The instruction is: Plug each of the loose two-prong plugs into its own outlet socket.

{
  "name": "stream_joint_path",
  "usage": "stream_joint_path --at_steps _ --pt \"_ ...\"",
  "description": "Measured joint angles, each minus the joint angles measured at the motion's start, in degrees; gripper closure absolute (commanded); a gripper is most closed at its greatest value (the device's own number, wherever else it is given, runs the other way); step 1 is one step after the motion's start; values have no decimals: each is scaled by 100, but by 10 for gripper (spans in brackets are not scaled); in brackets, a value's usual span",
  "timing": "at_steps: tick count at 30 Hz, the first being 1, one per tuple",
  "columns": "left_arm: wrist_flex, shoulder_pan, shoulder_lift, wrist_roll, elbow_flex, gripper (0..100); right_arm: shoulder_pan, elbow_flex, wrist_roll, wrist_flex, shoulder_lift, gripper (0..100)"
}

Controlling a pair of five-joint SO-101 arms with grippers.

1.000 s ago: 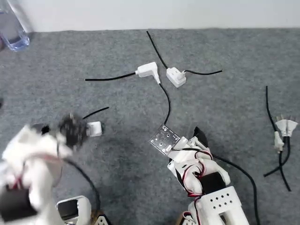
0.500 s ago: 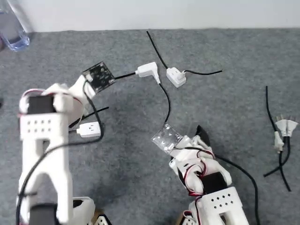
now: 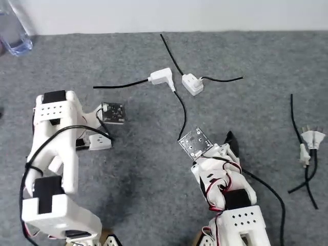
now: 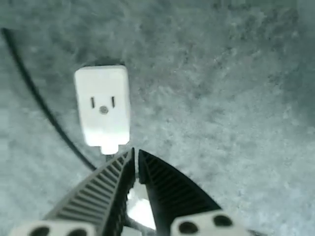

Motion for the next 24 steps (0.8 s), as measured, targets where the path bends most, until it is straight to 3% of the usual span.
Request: stream_joint_path --at_steps 17,24 --pt "-475 396 677 158 -88 982 0 0 0 -18 0 630" --pt "-475 378 677 211 -141 880 0 0 0 -18 0 630"
